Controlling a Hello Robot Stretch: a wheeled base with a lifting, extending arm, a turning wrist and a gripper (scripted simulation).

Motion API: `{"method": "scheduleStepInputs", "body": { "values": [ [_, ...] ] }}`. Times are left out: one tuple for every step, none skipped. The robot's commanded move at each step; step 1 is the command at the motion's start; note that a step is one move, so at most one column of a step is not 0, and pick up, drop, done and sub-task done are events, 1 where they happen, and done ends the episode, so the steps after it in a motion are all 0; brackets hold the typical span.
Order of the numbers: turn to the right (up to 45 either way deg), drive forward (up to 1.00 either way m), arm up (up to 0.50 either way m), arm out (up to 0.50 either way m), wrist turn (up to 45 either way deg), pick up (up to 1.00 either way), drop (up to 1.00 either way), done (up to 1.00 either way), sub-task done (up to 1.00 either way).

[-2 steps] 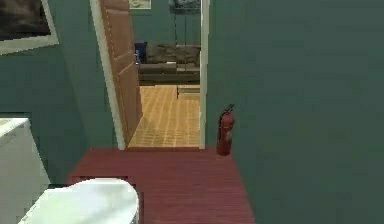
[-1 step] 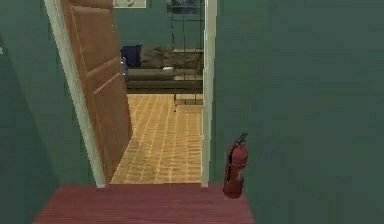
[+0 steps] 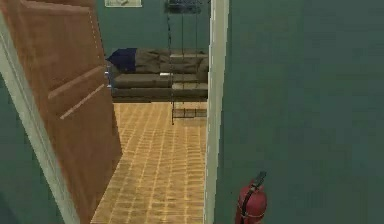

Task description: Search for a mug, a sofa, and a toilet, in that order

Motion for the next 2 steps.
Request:
{"method": "scheduleStepInputs", "body": {
  "values": [
    [-24.0, 0.00, 0.00, 0.00, 0.0, 0.00, 0.00, 0.00, 0.00],
    [0.0, 0.80, 0.00, 0.00, 0.0, 0.00, 0.00, 0.00, 0.00]
  ]
}}
